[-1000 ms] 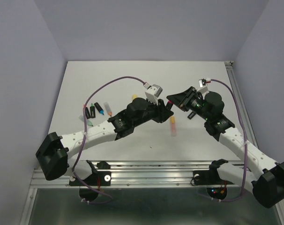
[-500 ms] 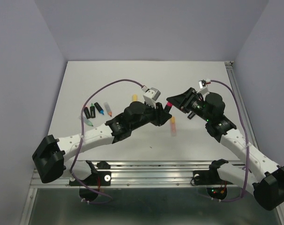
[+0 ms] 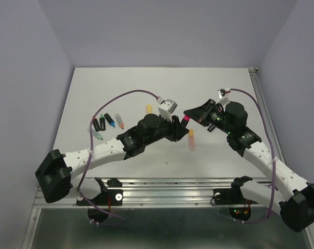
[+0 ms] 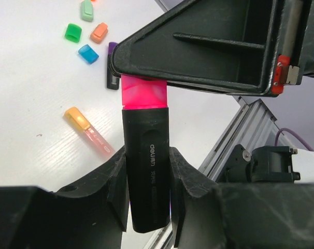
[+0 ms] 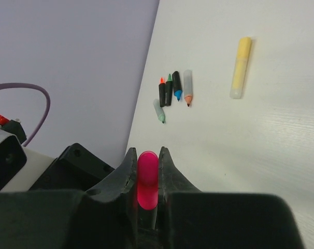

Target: Open the pen caps

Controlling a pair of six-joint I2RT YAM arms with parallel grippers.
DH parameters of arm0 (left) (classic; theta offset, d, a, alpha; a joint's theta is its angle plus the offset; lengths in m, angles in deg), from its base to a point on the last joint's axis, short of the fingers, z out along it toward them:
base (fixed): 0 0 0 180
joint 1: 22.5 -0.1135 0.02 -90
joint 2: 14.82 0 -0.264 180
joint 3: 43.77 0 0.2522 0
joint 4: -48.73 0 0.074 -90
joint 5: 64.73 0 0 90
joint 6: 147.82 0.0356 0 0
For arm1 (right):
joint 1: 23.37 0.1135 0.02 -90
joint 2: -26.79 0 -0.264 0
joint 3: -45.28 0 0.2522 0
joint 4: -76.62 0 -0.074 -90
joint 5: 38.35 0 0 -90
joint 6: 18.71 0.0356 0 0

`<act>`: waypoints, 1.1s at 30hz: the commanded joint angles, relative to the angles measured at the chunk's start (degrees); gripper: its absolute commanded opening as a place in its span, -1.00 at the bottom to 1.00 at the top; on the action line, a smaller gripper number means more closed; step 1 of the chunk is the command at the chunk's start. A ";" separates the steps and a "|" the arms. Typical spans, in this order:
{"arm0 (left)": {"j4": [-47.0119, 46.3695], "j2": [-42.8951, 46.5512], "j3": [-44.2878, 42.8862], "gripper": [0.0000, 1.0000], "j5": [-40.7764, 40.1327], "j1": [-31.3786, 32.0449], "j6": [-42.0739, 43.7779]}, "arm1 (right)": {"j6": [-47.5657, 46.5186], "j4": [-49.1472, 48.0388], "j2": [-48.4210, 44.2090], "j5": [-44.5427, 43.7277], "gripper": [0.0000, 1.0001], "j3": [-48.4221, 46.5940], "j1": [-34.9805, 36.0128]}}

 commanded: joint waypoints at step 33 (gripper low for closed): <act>-7.47 11.86 20.53 -1.00 1.19 12.44 -11.74 | -15.14 6.66 12.81 -23.74 -0.99 -16.71 -8.03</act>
